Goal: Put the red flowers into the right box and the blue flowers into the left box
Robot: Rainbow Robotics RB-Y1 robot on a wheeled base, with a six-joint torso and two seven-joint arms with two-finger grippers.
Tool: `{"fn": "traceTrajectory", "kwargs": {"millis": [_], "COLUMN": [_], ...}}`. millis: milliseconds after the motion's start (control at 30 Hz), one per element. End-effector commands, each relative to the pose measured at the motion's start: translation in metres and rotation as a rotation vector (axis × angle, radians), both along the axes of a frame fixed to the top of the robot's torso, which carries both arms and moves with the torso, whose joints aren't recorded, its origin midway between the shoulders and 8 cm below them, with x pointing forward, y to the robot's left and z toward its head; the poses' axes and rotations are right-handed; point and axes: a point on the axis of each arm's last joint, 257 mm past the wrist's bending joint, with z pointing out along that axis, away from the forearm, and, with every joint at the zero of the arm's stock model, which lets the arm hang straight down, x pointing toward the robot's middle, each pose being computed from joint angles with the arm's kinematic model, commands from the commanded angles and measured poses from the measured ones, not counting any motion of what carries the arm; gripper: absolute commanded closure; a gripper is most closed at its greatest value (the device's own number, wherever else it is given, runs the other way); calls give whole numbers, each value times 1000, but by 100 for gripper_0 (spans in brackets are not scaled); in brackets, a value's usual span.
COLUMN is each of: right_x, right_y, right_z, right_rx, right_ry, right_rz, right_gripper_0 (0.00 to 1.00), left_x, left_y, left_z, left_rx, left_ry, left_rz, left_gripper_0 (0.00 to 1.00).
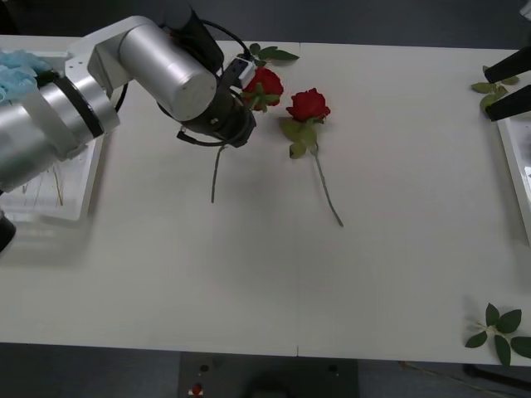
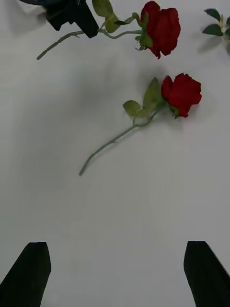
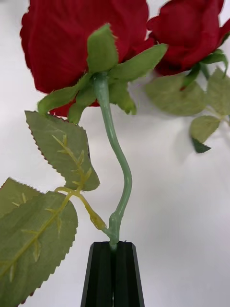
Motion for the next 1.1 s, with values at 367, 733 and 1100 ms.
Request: {"fn": "traceTrajectory", "kwargs": {"millis": [367, 733, 1100], "right_x": [7, 8, -12], "right_y": [59, 69, 93], "right_z": [-5, -13, -32], "right_rx": [162, 226, 515], "right_ry": [-11, 9, 162], "right_rz": [53, 37, -18], "right_gripper_0": [18, 19, 18], "left_x": [-44, -96, -132], "left_y": [63, -10, -56], "left_z": [103, 150, 202], "left_rx": [-144, -608, -1019], "left_ry": [-13, -114, -352], "left_rz": [-235, -564, -743], "left_gripper_0": [100, 100, 100]}}
